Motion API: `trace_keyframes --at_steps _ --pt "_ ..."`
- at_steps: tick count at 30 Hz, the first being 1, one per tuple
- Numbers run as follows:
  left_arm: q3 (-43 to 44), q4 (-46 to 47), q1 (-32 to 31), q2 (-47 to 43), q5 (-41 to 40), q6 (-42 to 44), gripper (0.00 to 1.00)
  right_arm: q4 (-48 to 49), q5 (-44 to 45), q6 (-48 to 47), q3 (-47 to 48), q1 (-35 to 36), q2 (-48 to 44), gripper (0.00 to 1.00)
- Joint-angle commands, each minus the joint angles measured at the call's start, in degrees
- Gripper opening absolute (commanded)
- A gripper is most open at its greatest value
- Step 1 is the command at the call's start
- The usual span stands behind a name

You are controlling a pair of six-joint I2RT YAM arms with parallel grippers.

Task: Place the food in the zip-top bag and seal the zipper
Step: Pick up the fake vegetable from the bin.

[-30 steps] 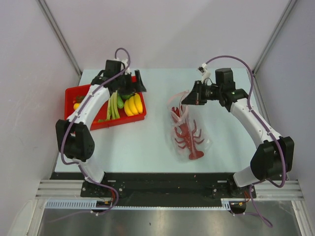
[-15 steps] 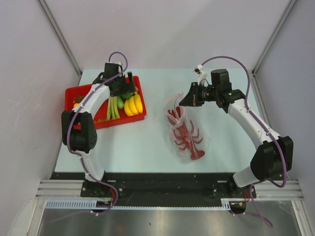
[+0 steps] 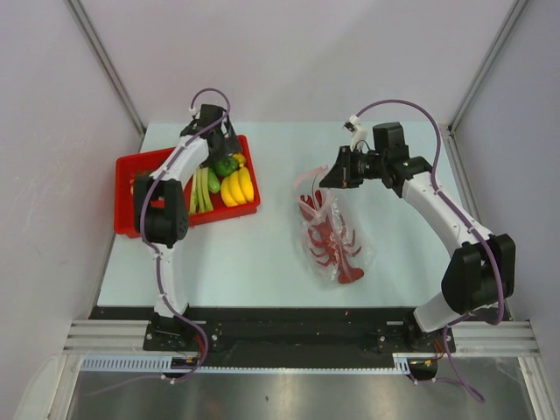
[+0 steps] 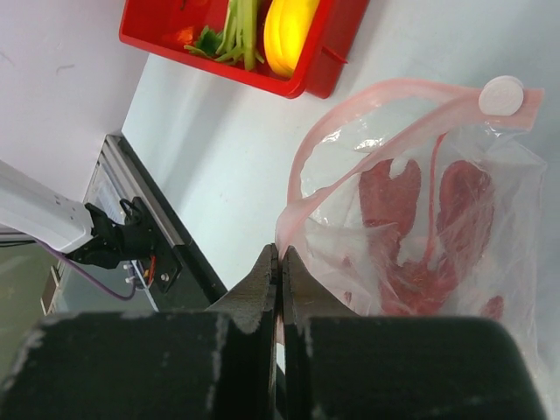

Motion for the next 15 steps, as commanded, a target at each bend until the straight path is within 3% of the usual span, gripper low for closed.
trace_keyframes --at_steps 1,8,11,15 --pt "4.55 -2.32 -0.65 3.24 -5.46 -4.10 1.00 0.41 0.19 -0.90 3.01 -0.51 0.43 0.00" --pt "6.75 -3.03 -0.57 7.65 -4.59 -3.40 0.99 0.23 -0.25 -0.90 3.10 -0.42 0.70 0.00" --pt "6.48 -3.38 -0.48 6.42 -2.57 -2.00 0.89 -0.12 -0.43 -1.34 3.27 -0.16 0.43 0.00" --pt "4.04 -2.69 -0.57 -0.15 0.24 -0.67 0.62 -0.65 -1.04 -2.04 3.19 0.45 -0.18 0.00"
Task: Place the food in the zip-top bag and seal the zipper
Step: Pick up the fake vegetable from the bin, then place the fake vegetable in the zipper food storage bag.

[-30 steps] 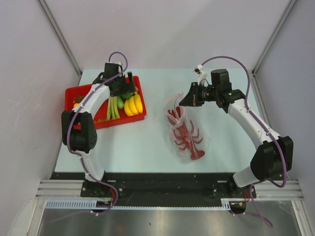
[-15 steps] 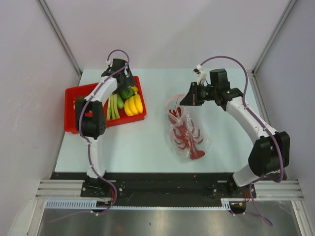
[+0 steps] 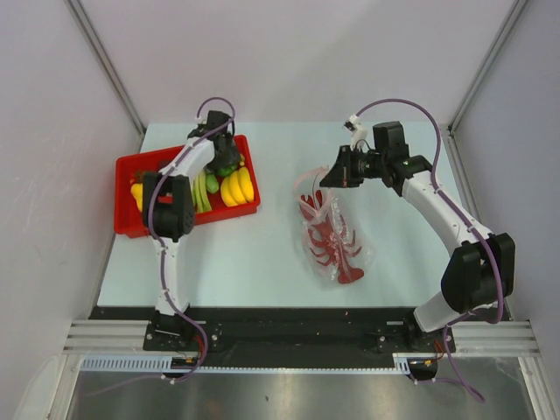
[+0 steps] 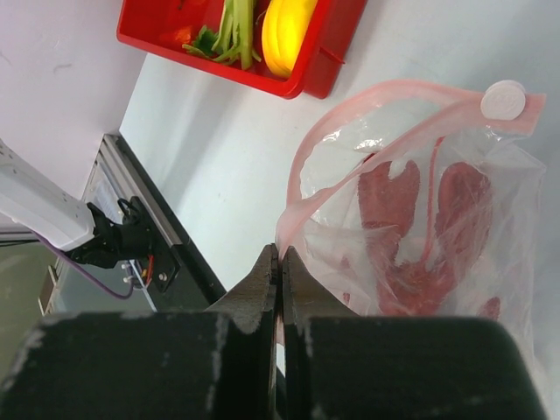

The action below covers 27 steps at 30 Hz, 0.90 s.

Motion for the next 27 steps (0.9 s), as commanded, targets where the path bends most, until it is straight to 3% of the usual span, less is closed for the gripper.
trace_keyframes --at_steps 1,7,10,14,17,22,27 --pt "-1.28 1.06 -0.19 -9.63 4.24 1.64 0.60 -0.15 -1.20 -1.69 2.53 0.91 -0.97 0.00" --pt "-9.99 4.49 -0.19 -24.31 11.10 4.19 0.54 0.12 -2.25 -2.92 3.76 3.90 -0.97 0.00" --pt "-15.17 7.81 -0.11 -30.29 19.87 8.39 0.53 0.12 -2.60 -3.10 5.07 5.22 -0.71 0.00" --pt "-27.52 17.39 -0.37 -38.11 43.90 12.37 0.44 0.81 -3.13 -1.79 5.61 6.45 -1.41 0.00" --pt "-35.88 25.13 -1.51 -43.30 56.93 12.46 0.40 0.99 -3.39 -0.90 5.52 7.15 -2.02 0.00" --pt "-44.53 30.76 -7.13 -49.54 62.00 12.28 0.33 2.04 -3.30 0.85 5.34 7.95 -2.73 0.00" --pt "-48.32 34.73 -15.65 -51.32 56.56 13.68 0.33 4.15 -4.18 3.13 4.55 8.91 -3.52 0.00"
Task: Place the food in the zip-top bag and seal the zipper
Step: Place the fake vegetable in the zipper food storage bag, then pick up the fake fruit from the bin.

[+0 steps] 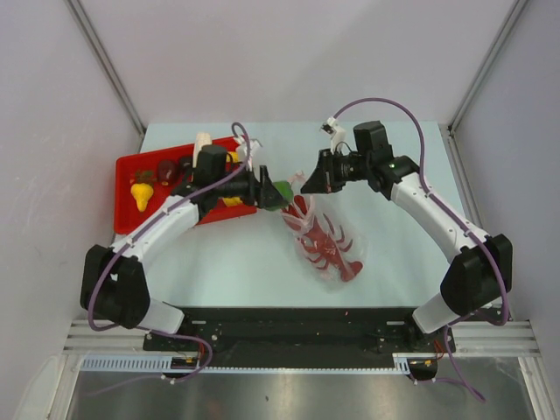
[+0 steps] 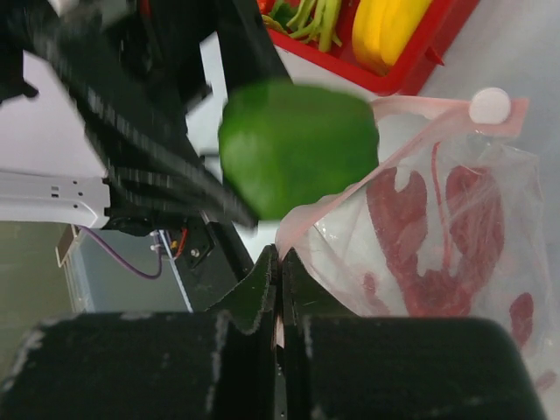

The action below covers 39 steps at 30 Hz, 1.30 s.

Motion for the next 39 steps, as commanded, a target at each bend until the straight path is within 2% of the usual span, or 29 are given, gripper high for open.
trace_keyframes --at_steps 1,6,8,9,10,11,12,13,18,20,24,26,28,29,33,39 --pt "0.38 7.65 -5.47 -1.94 1.62 2.70 0.33 5.36 -2.61 3.55 1.75 0.89 -3.28 0.00" --pt "3.10 6.25 -9.08 3.08 3.99 3.39 0.35 7.04 -3.05 5.84 1.84 1.33 -3.81 0.00" --pt "5.20 3.53 -10.22 4.83 4.08 6.02 0.43 7.74 -3.40 6.54 1.75 1.33 -4.42 0.00" --pt "5.56 2.65 -10.31 5.19 4.26 6.12 0.52 8.00 -3.58 6.90 1.67 1.33 -4.51 0.00" --pt "5.92 2.29 -10.32 5.45 3.13 6.03 0.72 8.27 -3.67 7.16 1.58 1.42 -4.86 0.00" --pt "5.92 2.02 -10.32 4.85 1.46 5.86 0.80 8.18 -3.76 7.34 1.49 1.25 -5.04 0.00" --pt "5.75 1.85 -10.23 4.23 -0.03 5.94 0.93 8.18 -3.93 7.77 1.40 1.24 -5.21 0.00" --pt "5.40 1.93 -10.05 3.53 -1.26 6.12 0.99 8.09 -4.02 7.87 1.31 0.90 -5.47 0.00" --pt "6.09 1.24 -5.05 -2.70 0.91 6.03 1.00 7.39 -4.55 7.78 0.70 -0.42 -6.44 0.00" --pt "8.72 -2.36 -1.45 -4.38 2.23 6.82 1.00 7.13 -4.90 7.69 0.70 -1.48 -6.36 0.00" --pt "14.08 -11.06 4.79 -7.28 -0.13 11.21 1.00 8.44 -7.00 8.74 0.17 -3.32 -6.36 0.00" --pt "14.36 -13.79 10.49 -7.29 -1.35 11.39 1.00 8.71 -7.27 8.92 0.00 -3.94 -6.53 0.00" --pt "14.27 -15.99 15.14 -6.85 -4.07 13.49 0.99 8.80 -7.45 8.49 -0.09 -4.20 -6.44 0.00" --pt "14.27 -18.08 16.30 -6.76 -10.27 14.64 1.00 8.71 -7.45 8.39 -0.35 -4.29 -6.36 0.00" --pt "14.09 -20.13 23.23 -5.10 -23.38 19.83 0.96 8.09 -7.54 7.08 -0.53 -4.47 -6.09 0.00" --pt "16.28 -18.30 31.33 5.18 -32.55 22.82 0.95 8.09 -7.54 5.85 -1.06 -4.47 -5.48 0.00"
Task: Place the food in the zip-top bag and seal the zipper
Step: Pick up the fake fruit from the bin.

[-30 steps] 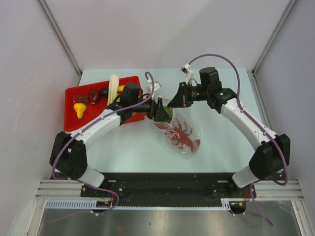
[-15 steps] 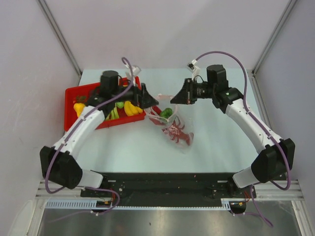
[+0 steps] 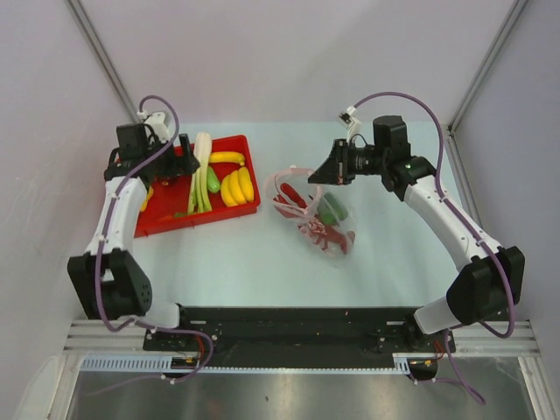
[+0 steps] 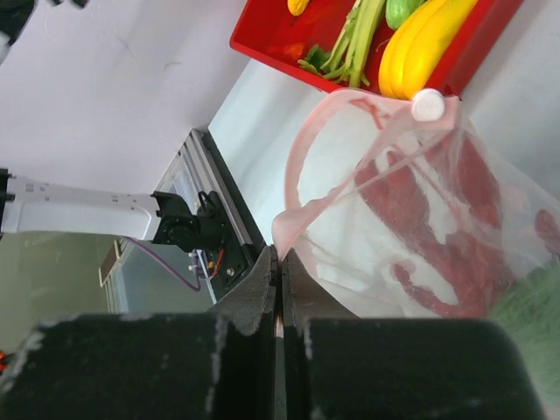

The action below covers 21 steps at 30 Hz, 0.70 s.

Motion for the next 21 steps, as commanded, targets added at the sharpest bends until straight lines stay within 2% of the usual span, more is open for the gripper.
trace_keyframes --at_steps 1,5,9,16,19,21 --pt "3.35 0.75 5.42 7.89 -10.88 4.07 0.95 2.82 -2.03 -1.35 0.10 -0.14 -1.35 0.00" --pt "11.68 -0.38 8.06 22.36 -13.34 2.84 0.97 2.39 -2.03 -1.79 0.54 -0.40 -0.47 0.00" --pt "21.87 -0.91 9.38 32.49 -13.62 3.19 0.98 1.86 -1.94 -2.40 0.98 -0.67 0.06 0.00" --pt "28.93 2.07 9.38 41.22 -11.24 3.63 0.97 1.33 -1.41 -2.23 1.68 -0.84 0.77 0.00" --pt "29.63 3.05 9.38 43.15 -11.15 4.33 0.93 0.81 -1.33 -2.40 1.86 -0.67 1.11 0.00" --pt "29.55 2.43 9.38 43.60 -10.89 4.77 0.85 0.19 -1.24 -2.93 2.56 -0.67 1.46 0.00"
